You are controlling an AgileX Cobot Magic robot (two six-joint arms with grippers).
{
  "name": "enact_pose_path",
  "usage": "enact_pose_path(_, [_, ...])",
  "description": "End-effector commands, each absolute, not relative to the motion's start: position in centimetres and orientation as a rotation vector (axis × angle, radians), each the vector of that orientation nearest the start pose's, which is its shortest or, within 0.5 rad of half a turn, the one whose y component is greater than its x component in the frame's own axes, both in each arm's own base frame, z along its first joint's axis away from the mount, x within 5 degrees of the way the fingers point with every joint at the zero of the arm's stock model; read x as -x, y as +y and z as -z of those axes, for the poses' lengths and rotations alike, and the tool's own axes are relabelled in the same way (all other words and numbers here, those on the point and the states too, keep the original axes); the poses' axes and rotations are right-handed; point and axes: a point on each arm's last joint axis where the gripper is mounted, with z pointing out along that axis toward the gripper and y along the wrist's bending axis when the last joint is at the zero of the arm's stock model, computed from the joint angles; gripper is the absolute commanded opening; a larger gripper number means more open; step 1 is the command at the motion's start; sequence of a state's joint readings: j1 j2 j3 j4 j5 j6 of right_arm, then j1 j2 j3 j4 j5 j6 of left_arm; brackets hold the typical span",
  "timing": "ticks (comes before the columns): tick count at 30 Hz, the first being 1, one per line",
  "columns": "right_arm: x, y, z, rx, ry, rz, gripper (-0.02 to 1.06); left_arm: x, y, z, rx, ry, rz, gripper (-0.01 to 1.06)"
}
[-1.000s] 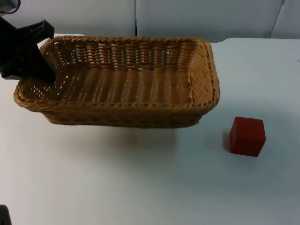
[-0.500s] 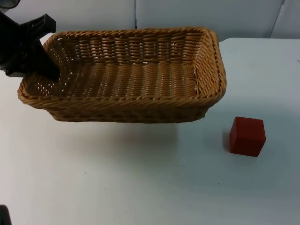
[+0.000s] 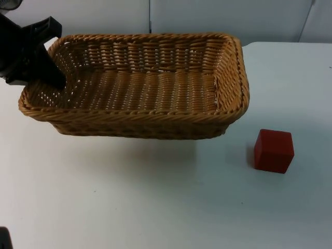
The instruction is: Pick up the basket with the left hand and place the cube into the basket with the right hand.
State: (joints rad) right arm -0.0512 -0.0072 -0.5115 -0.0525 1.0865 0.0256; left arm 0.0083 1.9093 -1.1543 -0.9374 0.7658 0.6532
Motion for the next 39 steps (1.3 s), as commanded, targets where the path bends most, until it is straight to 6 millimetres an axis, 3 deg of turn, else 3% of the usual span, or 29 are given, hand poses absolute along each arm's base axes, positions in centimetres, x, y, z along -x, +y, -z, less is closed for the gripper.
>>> enact_pose_path(1, [0.68, -0.41, -27.79, -0.081, 2.053, 0.081, 0.00, -36.97, -5.06, -17.79, 0.020, 2.651, 0.884, 0.00])
enact_pose_path(39, [0.67, -0.38, -27.79, -0.081, 2.053, 0.076, 0.00, -37.09, -4.97, -17.78, 0.028, 2.644, 0.868, 0.00])
